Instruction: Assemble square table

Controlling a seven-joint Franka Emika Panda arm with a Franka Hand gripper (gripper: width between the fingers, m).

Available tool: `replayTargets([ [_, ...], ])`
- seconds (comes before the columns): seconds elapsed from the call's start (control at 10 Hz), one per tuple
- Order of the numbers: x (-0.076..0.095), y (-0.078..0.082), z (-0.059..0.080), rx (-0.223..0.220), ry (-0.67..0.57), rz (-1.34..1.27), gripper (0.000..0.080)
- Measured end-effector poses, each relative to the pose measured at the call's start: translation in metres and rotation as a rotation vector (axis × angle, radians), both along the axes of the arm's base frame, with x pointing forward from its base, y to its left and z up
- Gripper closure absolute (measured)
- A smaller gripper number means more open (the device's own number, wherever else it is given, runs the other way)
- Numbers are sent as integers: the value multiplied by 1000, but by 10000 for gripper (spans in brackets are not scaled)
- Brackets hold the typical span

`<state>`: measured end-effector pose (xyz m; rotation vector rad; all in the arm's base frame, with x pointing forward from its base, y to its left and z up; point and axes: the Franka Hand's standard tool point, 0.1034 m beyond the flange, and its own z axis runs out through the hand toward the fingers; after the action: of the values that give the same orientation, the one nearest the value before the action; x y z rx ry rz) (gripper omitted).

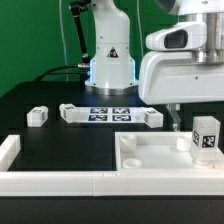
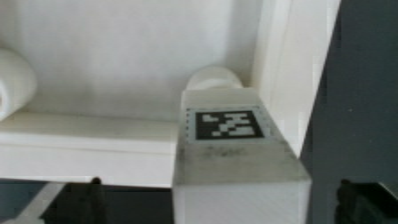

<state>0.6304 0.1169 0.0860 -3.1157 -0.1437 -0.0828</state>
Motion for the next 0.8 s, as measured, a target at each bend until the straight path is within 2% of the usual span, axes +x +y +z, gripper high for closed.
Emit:
replayTargets([
  [0.1, -4, -1, -2, -4, 66, -7, 151],
  [0.2, 0, 0, -1, -2, 47, -23, 151],
  [0.4, 0, 0, -2, -2, 48, -33, 418],
  [0.5, -1, 0, -2, 3, 51, -148, 511],
  [0.8, -1, 1, -2, 9, 55, -345, 511],
])
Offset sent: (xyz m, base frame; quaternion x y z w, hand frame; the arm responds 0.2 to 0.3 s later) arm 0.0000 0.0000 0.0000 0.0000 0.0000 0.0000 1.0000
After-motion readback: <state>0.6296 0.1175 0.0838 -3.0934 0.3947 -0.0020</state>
